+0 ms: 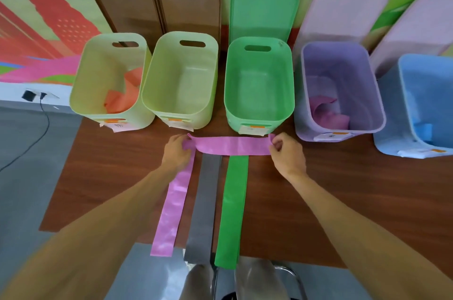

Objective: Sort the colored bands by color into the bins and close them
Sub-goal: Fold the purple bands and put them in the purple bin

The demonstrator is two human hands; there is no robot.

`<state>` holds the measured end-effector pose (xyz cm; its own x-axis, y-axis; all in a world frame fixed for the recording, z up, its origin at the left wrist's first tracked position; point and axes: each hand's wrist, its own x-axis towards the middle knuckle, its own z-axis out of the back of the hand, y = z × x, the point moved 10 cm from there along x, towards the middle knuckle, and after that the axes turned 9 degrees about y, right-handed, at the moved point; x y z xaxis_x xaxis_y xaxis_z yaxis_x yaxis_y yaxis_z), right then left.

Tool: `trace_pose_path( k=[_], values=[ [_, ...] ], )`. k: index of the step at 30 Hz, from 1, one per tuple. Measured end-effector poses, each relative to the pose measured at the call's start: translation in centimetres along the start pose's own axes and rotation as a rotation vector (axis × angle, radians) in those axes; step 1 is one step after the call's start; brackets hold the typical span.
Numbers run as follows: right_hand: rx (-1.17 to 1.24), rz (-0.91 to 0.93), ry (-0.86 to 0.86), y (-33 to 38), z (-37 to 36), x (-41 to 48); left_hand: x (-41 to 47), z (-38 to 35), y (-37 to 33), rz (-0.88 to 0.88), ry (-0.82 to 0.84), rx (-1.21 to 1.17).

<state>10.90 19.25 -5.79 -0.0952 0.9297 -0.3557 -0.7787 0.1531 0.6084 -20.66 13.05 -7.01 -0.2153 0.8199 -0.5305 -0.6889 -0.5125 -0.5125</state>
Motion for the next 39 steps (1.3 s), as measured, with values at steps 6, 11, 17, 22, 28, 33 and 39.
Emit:
trace_pose_path(
  k=[6,11,17,22,28,33,39],
  values=[
    [0.025,0.172,0.059,3.4,-0.5,-0.7,0.6,0.3,1.2,0.162,-0.063,0.112],
    [-0.004,0.291,0.014,6.2,-0.2,-1.8,-1.0,1.5,1.9,0.160,-0.117,0.103],
    [-0.035,0.386,-0.054,10.6,0.4,-4.4,-4.3,4.8,1.9,0.019,-0.132,0.012],
    [-0.075,0.344,-0.119,14.8,1.8,-7.1,-6.8,8.2,0.1,-0.154,-0.059,-0.117],
    [-0.088,0.347,-0.164,20.0,5.4,-10.9,-10.8,12.9,-5.3,-0.333,0.065,-0.192],
    [0.047,0.388,-0.180,23.9,9.6,-13.2,-14.2,17.6,-11.2,-0.451,0.131,-0.312],
    [0.119,0.407,-0.395,26.8,17.8,-15.3,-17.9,22.0,-18.9,-0.626,0.035,-0.344]
  ],
)
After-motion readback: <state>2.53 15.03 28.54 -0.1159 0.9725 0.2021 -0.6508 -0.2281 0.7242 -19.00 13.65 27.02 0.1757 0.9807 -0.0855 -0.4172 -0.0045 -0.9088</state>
